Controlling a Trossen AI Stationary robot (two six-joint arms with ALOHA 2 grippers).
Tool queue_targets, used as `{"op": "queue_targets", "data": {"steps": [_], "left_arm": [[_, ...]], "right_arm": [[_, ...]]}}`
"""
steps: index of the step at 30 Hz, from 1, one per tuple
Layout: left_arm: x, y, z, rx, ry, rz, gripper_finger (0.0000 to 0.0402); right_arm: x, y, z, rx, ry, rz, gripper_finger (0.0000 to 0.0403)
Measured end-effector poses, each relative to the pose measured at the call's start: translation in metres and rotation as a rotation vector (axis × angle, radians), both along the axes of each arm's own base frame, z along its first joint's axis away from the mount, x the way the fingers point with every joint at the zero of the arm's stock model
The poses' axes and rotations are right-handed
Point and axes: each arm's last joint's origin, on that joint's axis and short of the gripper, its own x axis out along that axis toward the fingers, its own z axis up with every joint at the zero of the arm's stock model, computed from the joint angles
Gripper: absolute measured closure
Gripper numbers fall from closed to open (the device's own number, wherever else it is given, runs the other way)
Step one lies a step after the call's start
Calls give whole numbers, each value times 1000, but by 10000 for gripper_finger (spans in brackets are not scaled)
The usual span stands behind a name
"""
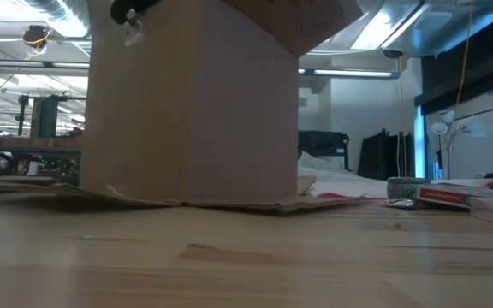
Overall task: Unpack boxes
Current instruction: Break down box until it is fully flat
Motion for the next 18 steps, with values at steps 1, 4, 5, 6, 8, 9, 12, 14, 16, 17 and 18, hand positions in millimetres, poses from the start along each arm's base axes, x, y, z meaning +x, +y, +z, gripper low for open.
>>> {"op": "queue_targets", "data": {"steps": [1,4,5,6,8,9,12,14,16,17,18], "left_arm": [[1,0,0,11,-1,-8,192],[4,-4,2,35,-26,-29,192],[5,-4,4,48,-46,-37,192],[7,-5,6,66,-69,-40,192],[9,-5,12,113,-105,-49,192],[10,-4,15,131,-139,-49,192],[14,-1,19,136,-186,-51,192],[18,2,14,117,-170,-44,192],[21,3,11,103,-165,-38,192],[23,4,9,95,-155,-32,192],[25,5,7,88,-144,-30,192]], "right_arm": [[2,0,-2,5,1,5,178],[5,0,-6,12,14,10,178],[6,1,-7,13,14,12,178],[7,2,-8,14,13,15,178],[10,4,-10,14,10,23,178],[12,6,-11,17,10,33,178],[13,11,-12,16,20,64,178],[13,13,-12,10,21,75,178],[13,13,-12,9,21,79,178],[13,13,-12,13,21,83,178],[13,13,-12,14,20,83,178]]}}
